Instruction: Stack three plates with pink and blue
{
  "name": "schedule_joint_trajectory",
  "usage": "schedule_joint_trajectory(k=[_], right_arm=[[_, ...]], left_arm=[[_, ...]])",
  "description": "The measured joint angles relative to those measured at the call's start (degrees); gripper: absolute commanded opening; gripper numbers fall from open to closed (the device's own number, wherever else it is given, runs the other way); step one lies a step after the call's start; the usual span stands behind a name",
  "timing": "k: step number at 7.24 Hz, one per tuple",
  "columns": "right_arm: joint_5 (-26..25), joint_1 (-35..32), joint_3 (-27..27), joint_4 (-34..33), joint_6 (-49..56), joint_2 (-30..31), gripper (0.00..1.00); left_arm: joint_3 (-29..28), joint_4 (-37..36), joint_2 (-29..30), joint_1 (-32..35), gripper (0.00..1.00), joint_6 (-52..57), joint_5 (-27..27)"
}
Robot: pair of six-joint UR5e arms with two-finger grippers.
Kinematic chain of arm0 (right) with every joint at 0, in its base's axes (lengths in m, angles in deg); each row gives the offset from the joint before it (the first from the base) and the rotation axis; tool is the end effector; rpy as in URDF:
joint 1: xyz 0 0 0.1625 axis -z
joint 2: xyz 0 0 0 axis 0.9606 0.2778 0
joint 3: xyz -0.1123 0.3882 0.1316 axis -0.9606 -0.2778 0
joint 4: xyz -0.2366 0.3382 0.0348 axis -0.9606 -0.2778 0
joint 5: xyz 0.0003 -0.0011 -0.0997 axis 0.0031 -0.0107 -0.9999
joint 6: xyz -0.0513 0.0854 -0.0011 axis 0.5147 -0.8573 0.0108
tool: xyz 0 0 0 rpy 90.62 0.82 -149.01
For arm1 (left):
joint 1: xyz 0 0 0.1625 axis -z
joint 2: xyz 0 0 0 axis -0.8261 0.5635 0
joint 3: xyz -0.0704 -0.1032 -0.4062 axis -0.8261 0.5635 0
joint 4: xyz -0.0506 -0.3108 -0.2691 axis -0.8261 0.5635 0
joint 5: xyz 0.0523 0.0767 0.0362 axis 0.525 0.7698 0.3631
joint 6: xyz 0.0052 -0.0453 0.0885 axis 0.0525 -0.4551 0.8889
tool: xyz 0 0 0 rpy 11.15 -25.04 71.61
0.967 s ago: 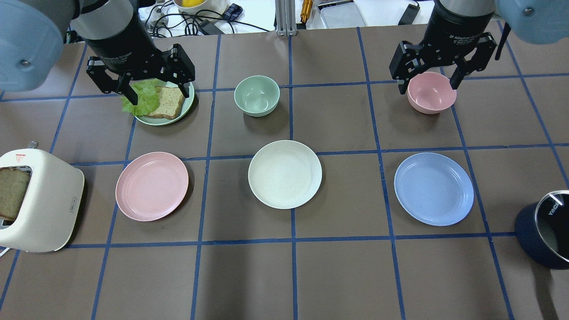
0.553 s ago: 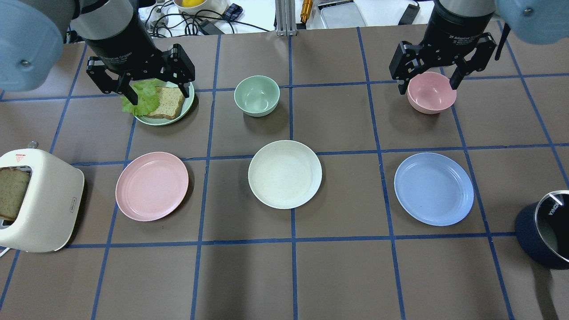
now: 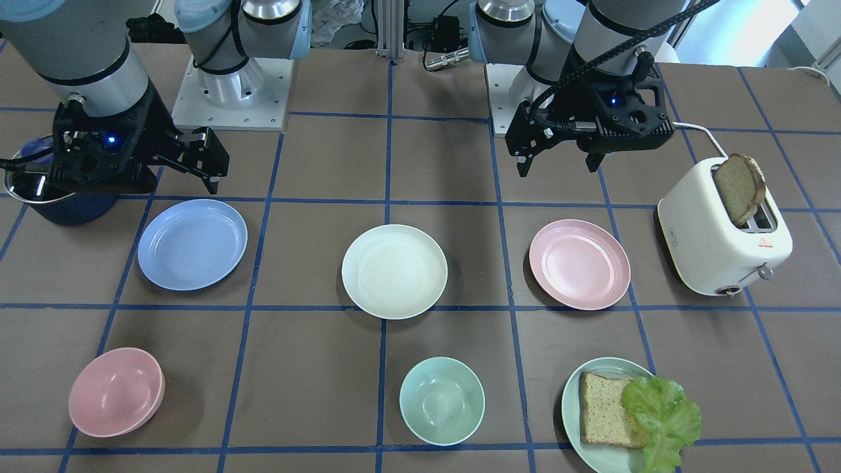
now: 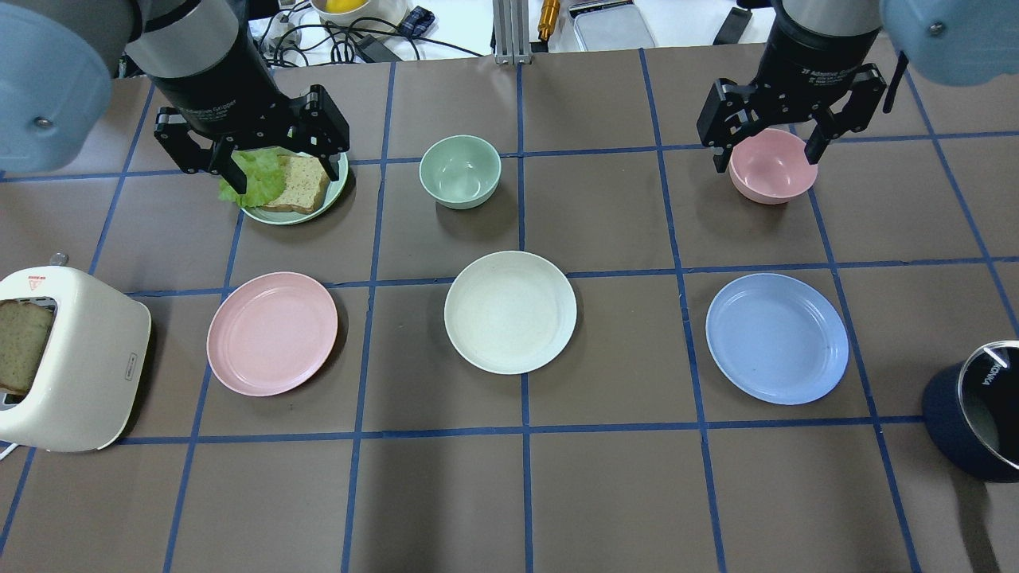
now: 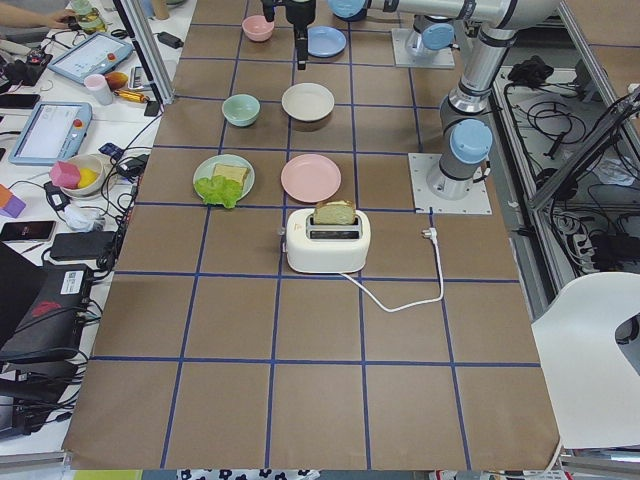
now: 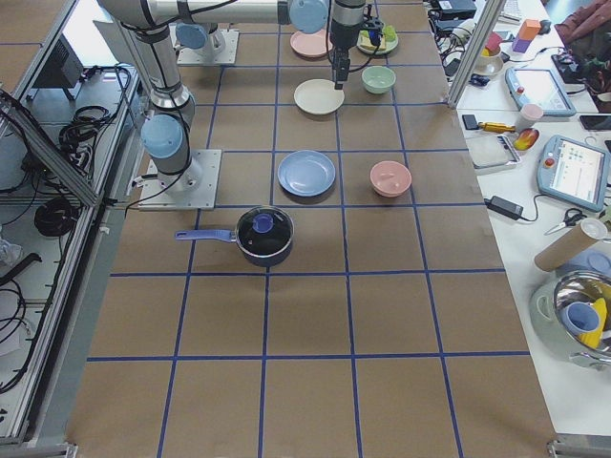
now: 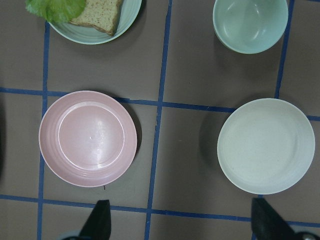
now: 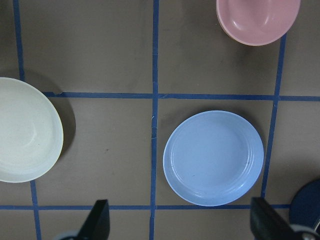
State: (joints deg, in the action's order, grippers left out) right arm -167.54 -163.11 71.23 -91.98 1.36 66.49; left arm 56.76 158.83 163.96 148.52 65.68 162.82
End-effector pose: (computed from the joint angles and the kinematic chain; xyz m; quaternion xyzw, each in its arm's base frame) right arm 0.1222 -0.5280 0.4827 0.0144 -0.9992 -0.0302 0.0200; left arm -0.1574 -0.4951 0.5088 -0.0560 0.9983 -0.0153 0.0007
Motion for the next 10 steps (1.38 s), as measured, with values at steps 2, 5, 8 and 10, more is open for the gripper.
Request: schedule_joint_trajectory(k=[2,5,8,10], right_arm=[[0.0,0.1,0.0,0.1,0.3,-0.1,1.0],[0.0,0.4,0.0,-0.1,0.5,-0.1,1.0],[-0.1,0.9,0.0,-0.5,0.7,-0.2,1.0],[-0.2,1.0,0.1,-0.4,0.8,-0.2,1.0]], left_arm=[[0.1,0.0,0.0,0.0,1.0,0.0,0.0],[0.1,0.0,0.0,0.1,1.0,0.0,0.0],[0.2,0.1,-0.1,0.1,1.0,0.0,0.0],[0.2,0.3,-0.3,0.1,1.0,0.0,-0.1]])
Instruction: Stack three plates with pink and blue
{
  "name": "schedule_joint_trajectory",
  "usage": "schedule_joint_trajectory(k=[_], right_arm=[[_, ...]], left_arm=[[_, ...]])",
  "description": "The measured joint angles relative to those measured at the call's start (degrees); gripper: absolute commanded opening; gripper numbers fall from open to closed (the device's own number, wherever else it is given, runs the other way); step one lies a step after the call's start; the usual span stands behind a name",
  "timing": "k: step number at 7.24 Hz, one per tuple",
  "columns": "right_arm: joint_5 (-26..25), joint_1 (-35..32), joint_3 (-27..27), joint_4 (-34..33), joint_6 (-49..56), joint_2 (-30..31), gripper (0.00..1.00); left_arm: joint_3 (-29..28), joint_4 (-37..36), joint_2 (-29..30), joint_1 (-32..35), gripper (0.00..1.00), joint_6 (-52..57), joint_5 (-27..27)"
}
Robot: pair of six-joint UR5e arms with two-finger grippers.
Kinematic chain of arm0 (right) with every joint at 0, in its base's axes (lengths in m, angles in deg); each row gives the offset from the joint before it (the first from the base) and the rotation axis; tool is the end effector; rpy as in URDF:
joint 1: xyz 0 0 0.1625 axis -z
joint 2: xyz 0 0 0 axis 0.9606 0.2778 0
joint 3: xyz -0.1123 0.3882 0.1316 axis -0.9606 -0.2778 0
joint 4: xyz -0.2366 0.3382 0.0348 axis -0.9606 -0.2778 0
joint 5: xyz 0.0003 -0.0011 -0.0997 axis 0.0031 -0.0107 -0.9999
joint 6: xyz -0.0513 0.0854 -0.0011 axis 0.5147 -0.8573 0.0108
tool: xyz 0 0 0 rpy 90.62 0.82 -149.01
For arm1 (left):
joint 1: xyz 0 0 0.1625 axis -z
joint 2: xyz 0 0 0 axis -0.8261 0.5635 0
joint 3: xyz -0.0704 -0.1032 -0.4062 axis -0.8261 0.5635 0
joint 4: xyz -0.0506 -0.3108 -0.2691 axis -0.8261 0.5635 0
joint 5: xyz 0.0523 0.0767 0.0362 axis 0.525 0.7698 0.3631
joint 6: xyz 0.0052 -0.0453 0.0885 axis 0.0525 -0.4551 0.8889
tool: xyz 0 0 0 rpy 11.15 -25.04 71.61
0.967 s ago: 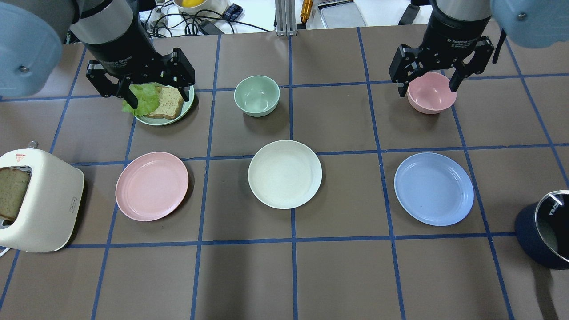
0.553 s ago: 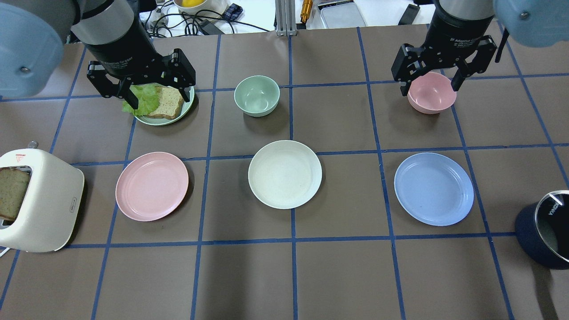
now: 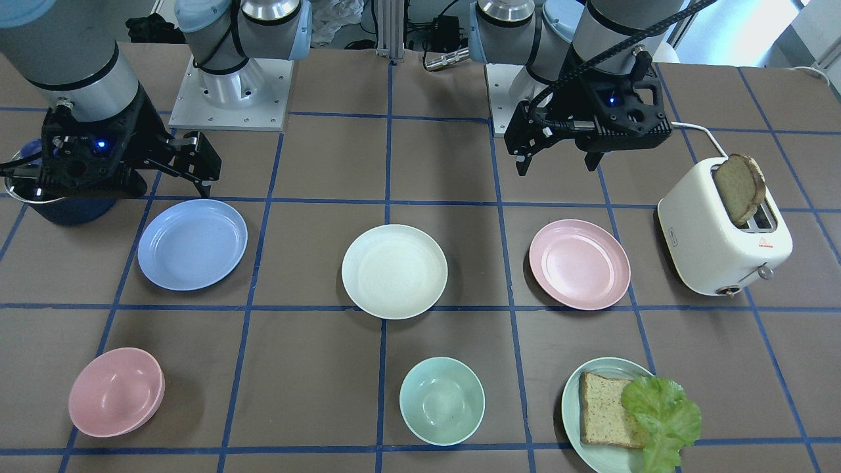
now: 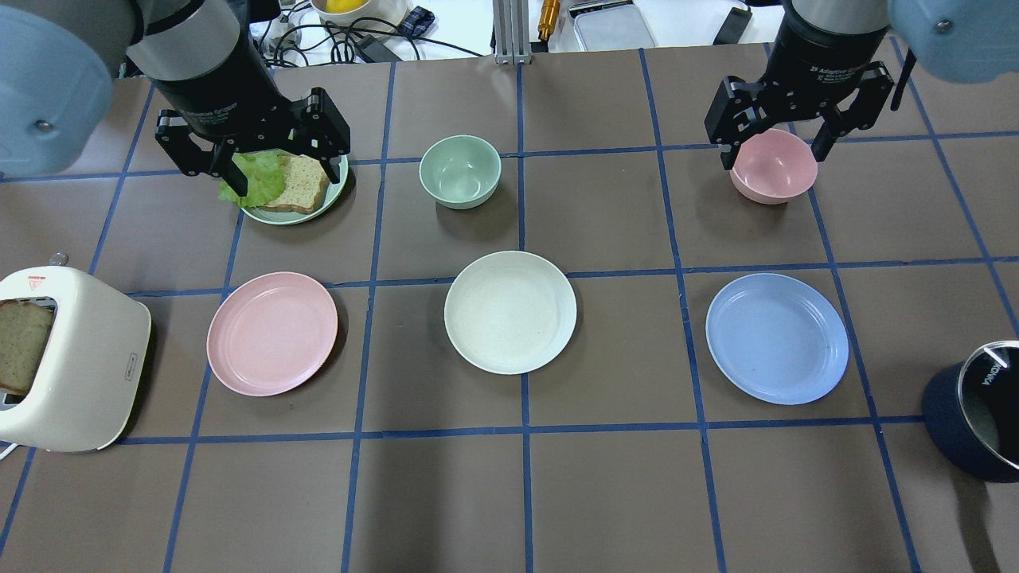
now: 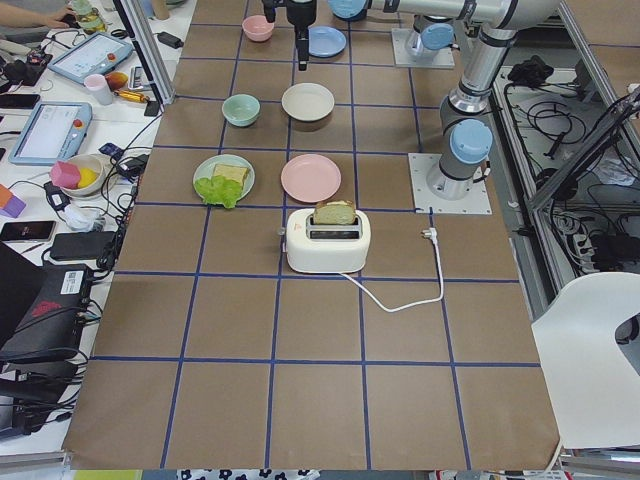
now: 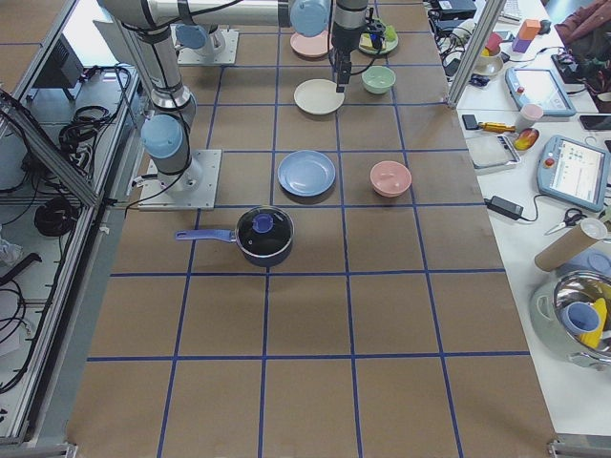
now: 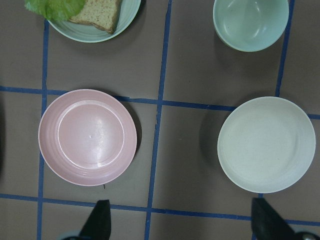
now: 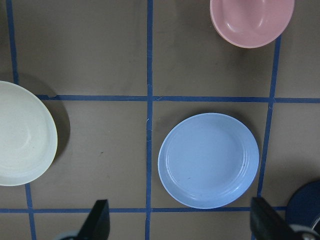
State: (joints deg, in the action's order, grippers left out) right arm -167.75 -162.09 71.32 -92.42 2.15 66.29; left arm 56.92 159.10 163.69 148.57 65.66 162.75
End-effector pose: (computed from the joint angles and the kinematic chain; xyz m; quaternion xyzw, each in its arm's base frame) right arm 0.1124 -0.5319 0.4808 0.0124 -0.9993 -0.0293 0.0214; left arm -0.1579 -0.4926 0.5093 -0.0558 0.9983 -0.0139 0.0002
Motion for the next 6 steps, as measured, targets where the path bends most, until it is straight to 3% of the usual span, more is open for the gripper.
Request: schedule_joint_trajectory(k=[3,6], right_arm=[[0.1,5.1,0.9,0.1,3.9,-0.4,1.0],[-0.5,12.9,6.3,-4.0,12.0,-0.5,1.0]], left_arm=[[1.2,1.0,0.3,-0.6,1.0,0.3,0.0],[10.8,-3.8,1.8,-2.2,1.0,1.0,0.7]])
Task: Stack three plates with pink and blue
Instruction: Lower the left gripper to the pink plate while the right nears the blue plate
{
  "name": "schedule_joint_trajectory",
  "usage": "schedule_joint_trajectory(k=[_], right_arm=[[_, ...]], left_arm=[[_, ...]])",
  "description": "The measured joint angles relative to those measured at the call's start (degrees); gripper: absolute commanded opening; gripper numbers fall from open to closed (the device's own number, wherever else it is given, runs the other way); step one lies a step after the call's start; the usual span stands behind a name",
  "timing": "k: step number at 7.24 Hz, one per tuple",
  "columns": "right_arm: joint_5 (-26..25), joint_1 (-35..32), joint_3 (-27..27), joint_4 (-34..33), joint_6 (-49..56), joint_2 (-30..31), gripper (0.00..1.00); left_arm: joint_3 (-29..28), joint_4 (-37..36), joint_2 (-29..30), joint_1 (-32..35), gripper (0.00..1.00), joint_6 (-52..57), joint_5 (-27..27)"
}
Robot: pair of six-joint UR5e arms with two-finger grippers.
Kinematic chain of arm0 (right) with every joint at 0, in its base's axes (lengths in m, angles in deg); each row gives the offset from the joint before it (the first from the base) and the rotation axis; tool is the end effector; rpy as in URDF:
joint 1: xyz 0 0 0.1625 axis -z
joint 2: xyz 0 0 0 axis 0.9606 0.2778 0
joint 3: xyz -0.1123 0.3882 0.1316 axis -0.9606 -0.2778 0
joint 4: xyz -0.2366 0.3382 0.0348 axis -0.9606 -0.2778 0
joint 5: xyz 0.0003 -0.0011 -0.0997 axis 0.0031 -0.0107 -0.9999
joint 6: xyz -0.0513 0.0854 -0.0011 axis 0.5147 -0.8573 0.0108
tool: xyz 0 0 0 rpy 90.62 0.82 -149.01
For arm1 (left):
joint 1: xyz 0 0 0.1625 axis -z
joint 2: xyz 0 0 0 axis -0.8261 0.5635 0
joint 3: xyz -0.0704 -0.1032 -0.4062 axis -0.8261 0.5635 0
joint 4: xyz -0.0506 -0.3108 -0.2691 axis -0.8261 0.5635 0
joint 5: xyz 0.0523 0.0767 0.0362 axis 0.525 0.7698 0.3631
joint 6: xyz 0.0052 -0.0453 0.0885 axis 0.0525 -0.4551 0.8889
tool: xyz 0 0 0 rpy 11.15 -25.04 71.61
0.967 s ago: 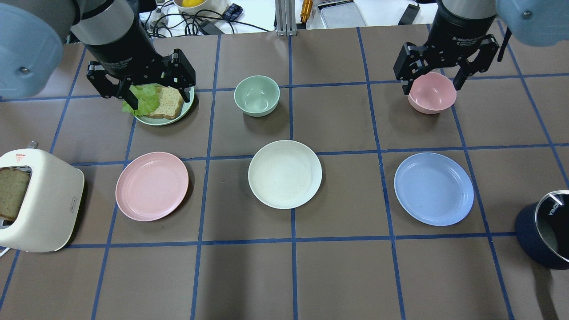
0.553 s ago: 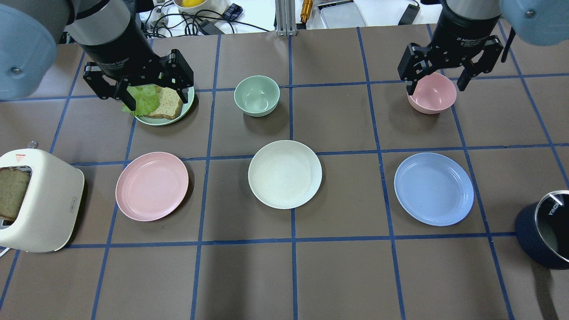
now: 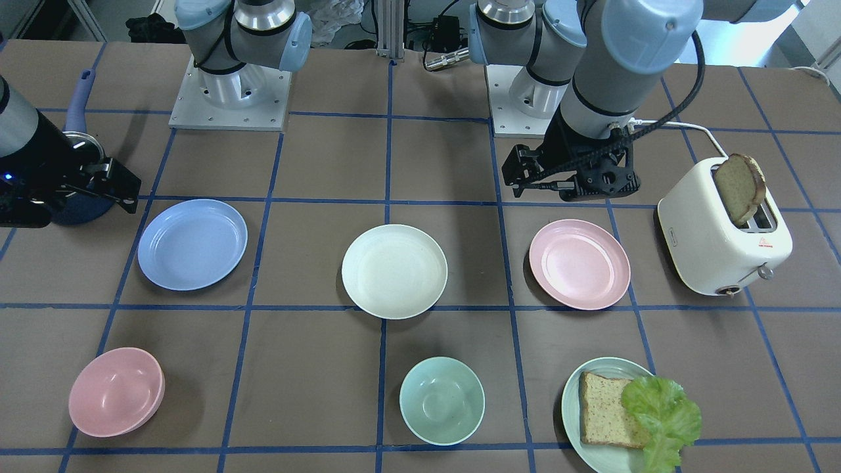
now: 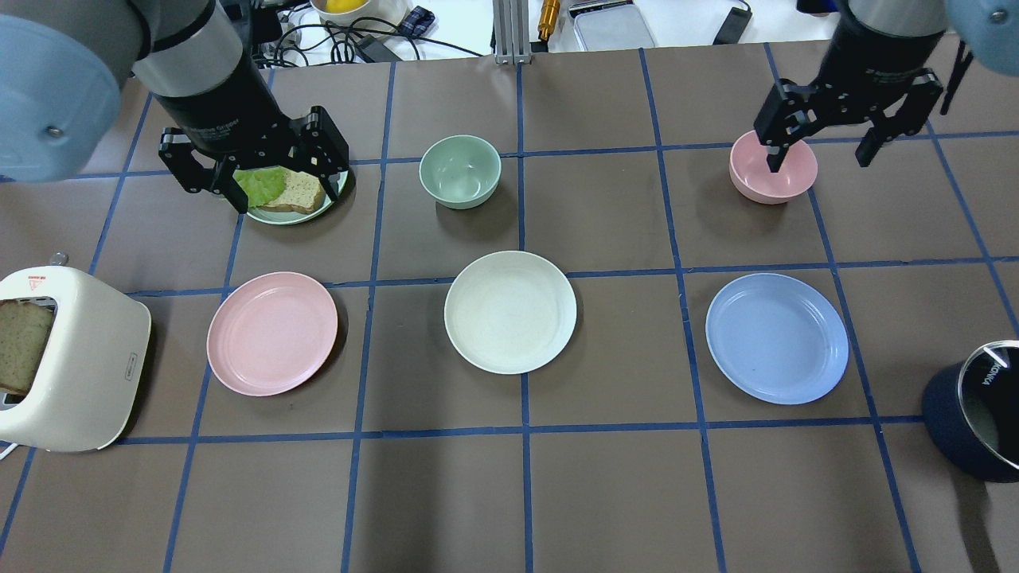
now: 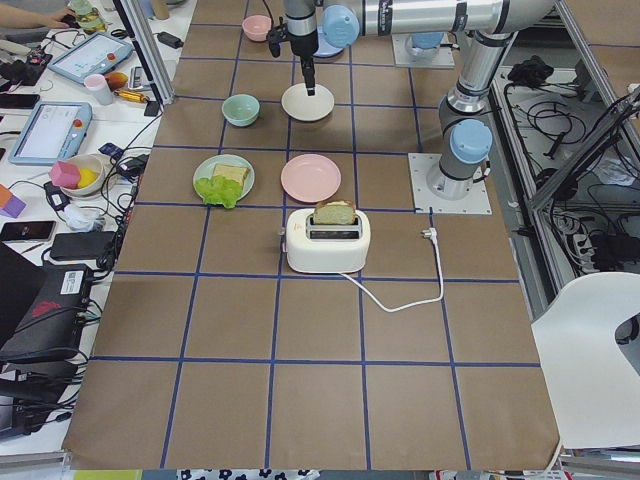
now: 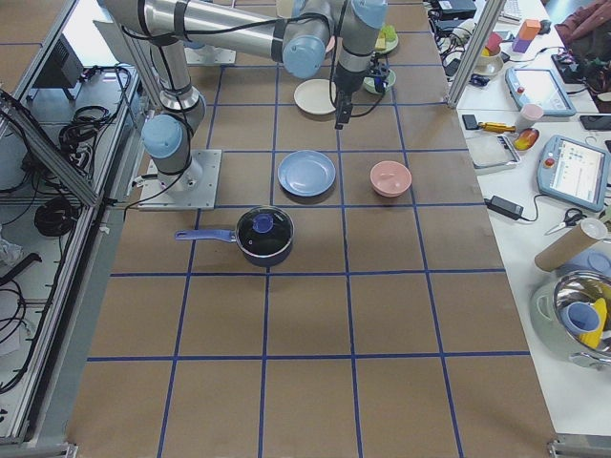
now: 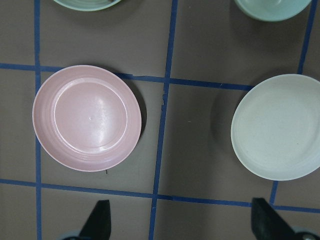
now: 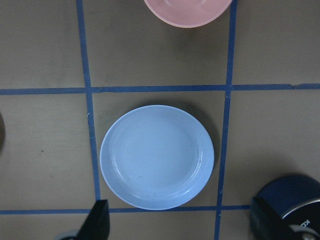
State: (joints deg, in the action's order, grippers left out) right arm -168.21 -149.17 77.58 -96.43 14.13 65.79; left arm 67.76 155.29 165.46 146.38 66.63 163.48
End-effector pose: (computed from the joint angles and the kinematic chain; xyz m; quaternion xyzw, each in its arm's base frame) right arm -0.0091 -0.5393 0.4299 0.0050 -0.9983 -0.0574 0.0123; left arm -0.1375 -0.4900 0.4084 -0.0657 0.9958 0.0622 0.0130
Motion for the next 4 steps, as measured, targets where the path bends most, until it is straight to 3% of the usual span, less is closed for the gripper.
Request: schedule_joint_trajectory(k=[2,4], right_arm=[[-1.3,2.6,6.8,-6.8,5.3,-0.3,1.0],[-1.8,4.6,15.5,-18.7,10.4,-0.4,1.0]], left_arm=[[10.9,-12.4,1.0,-1.6,1.0,0.4,0.3],[20.2,-26.4,3.5,-2.1,1.0,2.9,2.9]])
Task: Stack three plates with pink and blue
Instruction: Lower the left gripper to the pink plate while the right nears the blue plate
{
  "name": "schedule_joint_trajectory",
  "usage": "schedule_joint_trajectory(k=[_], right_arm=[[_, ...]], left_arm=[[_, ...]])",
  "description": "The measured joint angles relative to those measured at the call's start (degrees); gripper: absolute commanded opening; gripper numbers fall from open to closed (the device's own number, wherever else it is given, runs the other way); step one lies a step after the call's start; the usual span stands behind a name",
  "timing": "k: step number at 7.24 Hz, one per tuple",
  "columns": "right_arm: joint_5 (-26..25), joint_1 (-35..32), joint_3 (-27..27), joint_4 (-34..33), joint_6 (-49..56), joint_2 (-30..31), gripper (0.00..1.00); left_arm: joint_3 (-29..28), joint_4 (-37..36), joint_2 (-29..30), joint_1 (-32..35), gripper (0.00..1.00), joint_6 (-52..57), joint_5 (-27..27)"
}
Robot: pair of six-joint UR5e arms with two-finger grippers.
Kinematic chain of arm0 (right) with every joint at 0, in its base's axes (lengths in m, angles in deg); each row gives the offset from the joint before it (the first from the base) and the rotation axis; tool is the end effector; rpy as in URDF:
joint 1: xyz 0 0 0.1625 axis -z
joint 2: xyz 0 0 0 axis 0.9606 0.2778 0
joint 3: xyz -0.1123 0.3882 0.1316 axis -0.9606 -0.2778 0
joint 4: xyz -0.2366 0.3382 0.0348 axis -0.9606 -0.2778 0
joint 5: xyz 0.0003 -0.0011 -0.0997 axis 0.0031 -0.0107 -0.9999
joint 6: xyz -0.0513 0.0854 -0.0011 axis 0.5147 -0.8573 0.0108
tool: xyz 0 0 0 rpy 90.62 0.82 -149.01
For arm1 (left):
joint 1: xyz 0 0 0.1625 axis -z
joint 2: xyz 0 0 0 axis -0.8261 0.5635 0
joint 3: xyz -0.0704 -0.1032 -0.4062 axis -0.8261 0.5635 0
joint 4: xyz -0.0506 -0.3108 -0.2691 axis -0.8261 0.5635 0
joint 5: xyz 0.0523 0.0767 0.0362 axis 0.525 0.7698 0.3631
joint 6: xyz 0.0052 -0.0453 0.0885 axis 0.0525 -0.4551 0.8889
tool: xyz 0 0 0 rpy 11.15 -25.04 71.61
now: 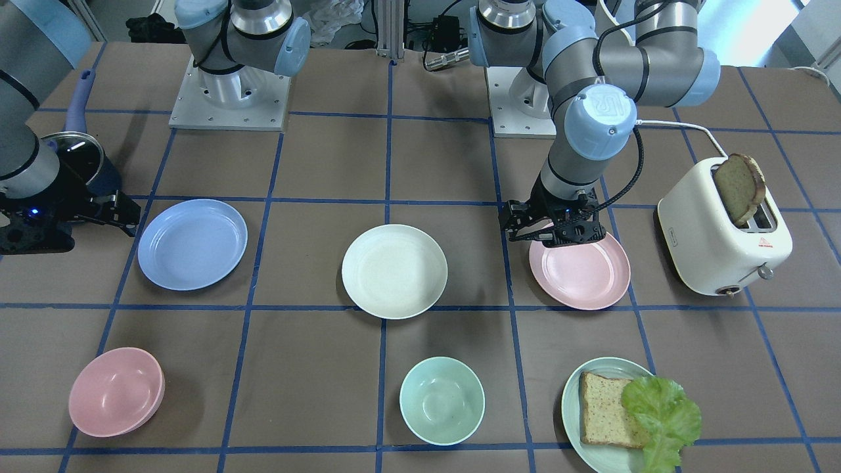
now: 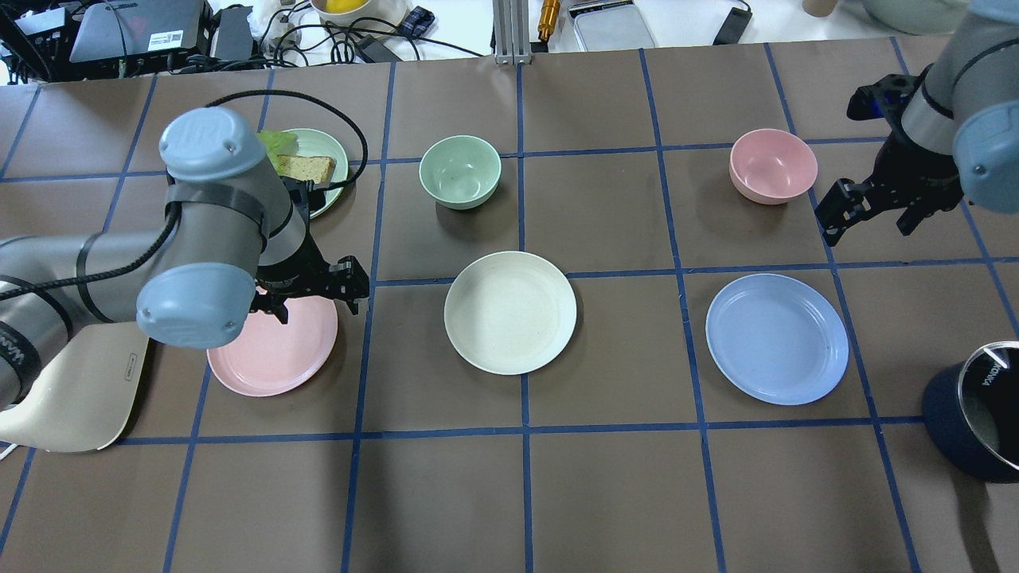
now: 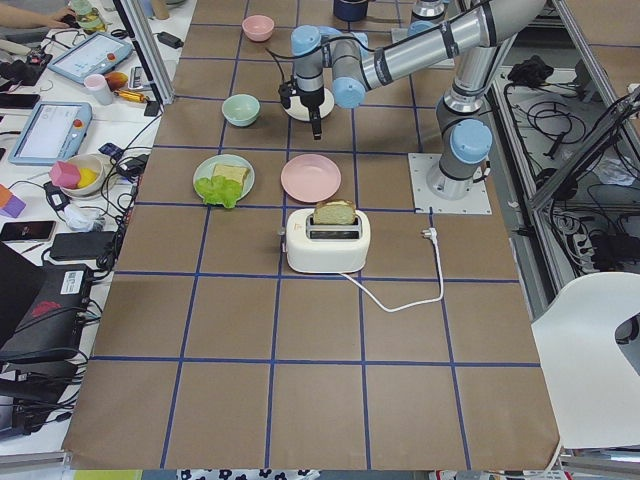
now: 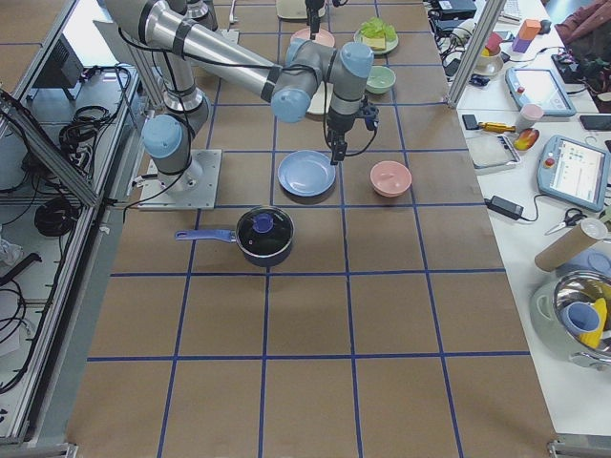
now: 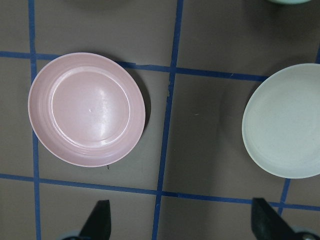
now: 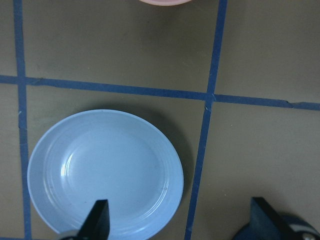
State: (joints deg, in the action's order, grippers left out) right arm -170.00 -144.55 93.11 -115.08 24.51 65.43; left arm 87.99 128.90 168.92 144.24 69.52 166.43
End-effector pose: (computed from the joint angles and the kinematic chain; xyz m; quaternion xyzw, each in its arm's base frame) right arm -0.0490 -0.5173 0.3293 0.0550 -0.9972 -0.0422 0.0284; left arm -0.1148 -0.4658 0.2614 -0.0584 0.9969 0.0382 0.0351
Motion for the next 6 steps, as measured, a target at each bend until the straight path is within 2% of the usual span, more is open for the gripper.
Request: schedule_joint_trajectory(k=[2,5,6], right_arm=[[0.0,1.0,5.3,-4.7,3.0,-0.1,1.0],[1.2,4.8,6.8,-5.3,9.4,-1.3,1.0],[1.4,5.6,7.1,-5.4,10.3,-2.0,1.0]], left_arm=[[2.9,-7.8,3.6,-0.1,0.98,1.6,2.0],[3.3,-12.5,8.1,-0.1,0.26,2.3,2.0],[3.4,-12.9,8.6,0.0,0.13,2.7,2.0]])
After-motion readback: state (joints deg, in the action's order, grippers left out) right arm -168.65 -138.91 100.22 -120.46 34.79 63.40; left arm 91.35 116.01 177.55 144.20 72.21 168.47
